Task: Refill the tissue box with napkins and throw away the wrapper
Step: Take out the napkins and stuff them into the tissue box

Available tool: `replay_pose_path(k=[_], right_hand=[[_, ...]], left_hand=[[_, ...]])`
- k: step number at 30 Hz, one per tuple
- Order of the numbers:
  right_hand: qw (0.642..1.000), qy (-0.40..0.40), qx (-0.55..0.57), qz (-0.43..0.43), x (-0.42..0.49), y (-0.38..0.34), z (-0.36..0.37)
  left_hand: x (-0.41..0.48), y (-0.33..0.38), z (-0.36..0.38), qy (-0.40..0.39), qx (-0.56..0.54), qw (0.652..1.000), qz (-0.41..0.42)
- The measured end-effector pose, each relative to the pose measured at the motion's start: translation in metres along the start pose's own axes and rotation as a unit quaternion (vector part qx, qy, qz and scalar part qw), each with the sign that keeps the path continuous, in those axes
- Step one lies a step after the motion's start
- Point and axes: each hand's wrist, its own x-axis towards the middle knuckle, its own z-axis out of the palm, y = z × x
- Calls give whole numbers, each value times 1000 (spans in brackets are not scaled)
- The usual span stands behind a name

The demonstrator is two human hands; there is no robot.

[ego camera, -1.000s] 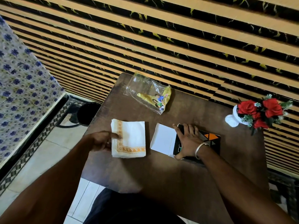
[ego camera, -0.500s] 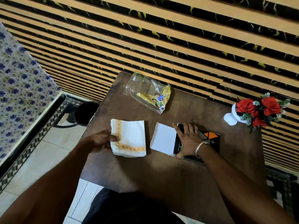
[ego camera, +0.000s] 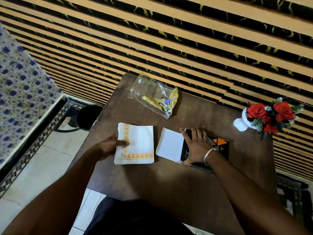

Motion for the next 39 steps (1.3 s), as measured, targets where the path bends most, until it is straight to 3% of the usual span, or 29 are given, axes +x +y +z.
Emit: replay_pose_path(k=[8, 19, 26, 39], right_hand=[[1000, -1, 1, 0, 0, 1, 0], [1000, 3, 2, -4, 2, 3, 2], [1000, 13, 7, -6, 1, 5, 3], [1000, 11, 8, -5, 2, 5, 3]], left_hand=[[3, 1, 5, 23, 19, 999, 34], [4, 5, 15, 44, -3, 999, 4], [-2, 9, 20, 45, 71, 996, 7], [-12, 12, 29, 35, 52, 996, 66]])
